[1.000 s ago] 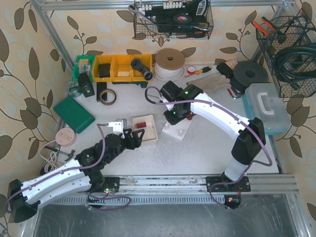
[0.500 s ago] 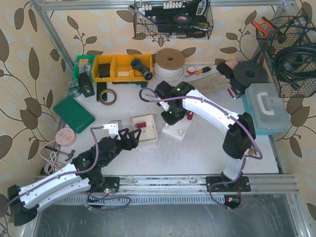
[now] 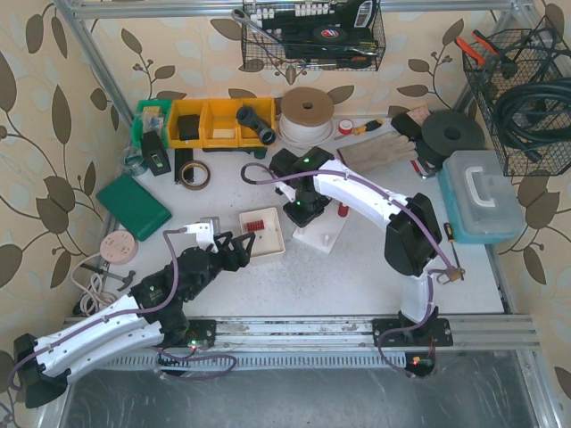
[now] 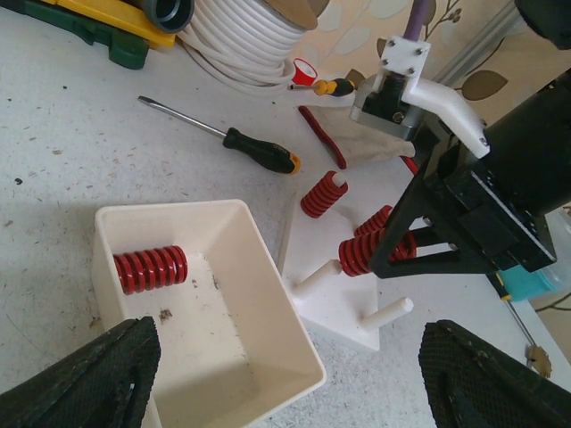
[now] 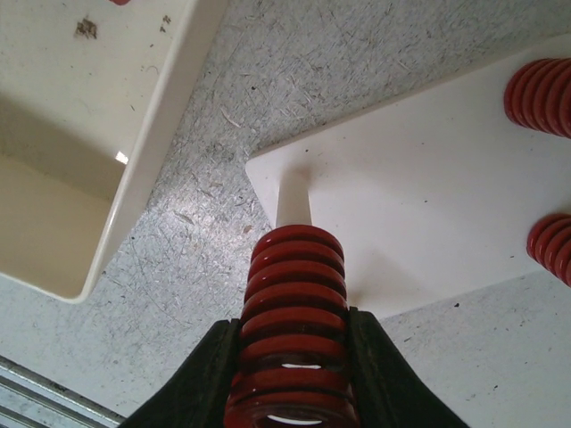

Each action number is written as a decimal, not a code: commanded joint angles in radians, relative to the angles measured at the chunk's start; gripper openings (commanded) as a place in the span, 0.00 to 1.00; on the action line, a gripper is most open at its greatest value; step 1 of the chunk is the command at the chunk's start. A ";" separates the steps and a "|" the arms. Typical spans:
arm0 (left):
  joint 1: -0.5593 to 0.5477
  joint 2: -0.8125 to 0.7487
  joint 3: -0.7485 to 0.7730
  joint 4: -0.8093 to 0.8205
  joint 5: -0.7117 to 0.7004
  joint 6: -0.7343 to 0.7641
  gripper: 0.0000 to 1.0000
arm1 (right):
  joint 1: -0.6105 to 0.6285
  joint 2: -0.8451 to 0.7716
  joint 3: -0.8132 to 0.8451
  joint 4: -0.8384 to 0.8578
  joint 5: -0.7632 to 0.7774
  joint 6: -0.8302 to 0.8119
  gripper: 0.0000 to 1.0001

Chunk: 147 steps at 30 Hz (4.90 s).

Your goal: Install the large spring

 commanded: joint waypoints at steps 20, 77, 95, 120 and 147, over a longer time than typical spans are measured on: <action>-0.007 -0.012 -0.009 0.031 -0.036 -0.016 0.83 | -0.033 0.117 0.056 -0.030 -0.074 -0.084 0.00; -0.007 0.041 0.034 -0.051 -0.076 -0.076 0.87 | -0.071 -0.101 -0.078 0.156 -0.006 0.003 0.69; -0.007 -0.162 0.144 -0.504 -0.336 -0.183 0.92 | 0.142 0.024 -0.087 0.565 -0.085 0.300 0.04; -0.007 -0.160 0.098 -0.419 -0.323 -0.146 0.94 | 0.151 0.208 -0.115 0.783 -0.017 0.349 0.06; -0.007 -0.188 0.088 -0.421 -0.329 -0.148 0.94 | 0.197 0.123 -0.191 0.661 0.092 0.348 0.33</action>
